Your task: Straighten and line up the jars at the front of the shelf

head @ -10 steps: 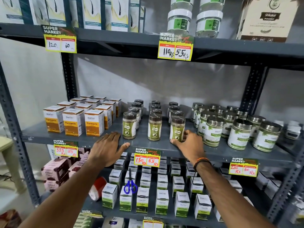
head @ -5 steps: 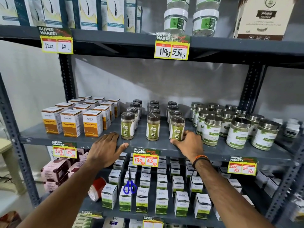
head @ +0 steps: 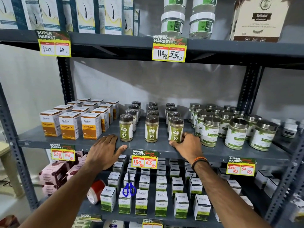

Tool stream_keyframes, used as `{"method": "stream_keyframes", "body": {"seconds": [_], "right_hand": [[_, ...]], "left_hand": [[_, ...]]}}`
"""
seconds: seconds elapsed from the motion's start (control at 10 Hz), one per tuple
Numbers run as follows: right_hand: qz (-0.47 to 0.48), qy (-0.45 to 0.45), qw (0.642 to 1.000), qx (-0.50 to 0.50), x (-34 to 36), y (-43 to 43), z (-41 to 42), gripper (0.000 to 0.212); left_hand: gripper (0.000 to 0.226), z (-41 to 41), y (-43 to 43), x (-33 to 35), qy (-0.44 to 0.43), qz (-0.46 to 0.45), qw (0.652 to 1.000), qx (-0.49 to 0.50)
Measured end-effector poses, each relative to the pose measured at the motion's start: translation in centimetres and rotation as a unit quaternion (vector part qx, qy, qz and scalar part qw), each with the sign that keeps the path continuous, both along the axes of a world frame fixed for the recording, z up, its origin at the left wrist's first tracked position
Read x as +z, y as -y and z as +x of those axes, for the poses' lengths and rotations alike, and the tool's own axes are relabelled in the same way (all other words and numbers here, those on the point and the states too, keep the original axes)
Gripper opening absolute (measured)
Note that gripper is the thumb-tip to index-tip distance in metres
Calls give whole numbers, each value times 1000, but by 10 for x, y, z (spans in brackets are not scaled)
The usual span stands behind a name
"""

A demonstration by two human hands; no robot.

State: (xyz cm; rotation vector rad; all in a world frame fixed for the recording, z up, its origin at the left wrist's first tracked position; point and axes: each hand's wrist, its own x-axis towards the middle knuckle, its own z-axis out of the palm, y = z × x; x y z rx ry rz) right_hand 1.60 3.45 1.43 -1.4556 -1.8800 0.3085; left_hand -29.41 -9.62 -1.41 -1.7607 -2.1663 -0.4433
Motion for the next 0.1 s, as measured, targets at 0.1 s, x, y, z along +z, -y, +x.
{"method": "stream_keyframes", "body": {"seconds": [0.1], "right_hand": [[2,-27,999,-24,6,10,9,66]], "left_hand": [[96,2,1,1,12,1,1000,2]]}}
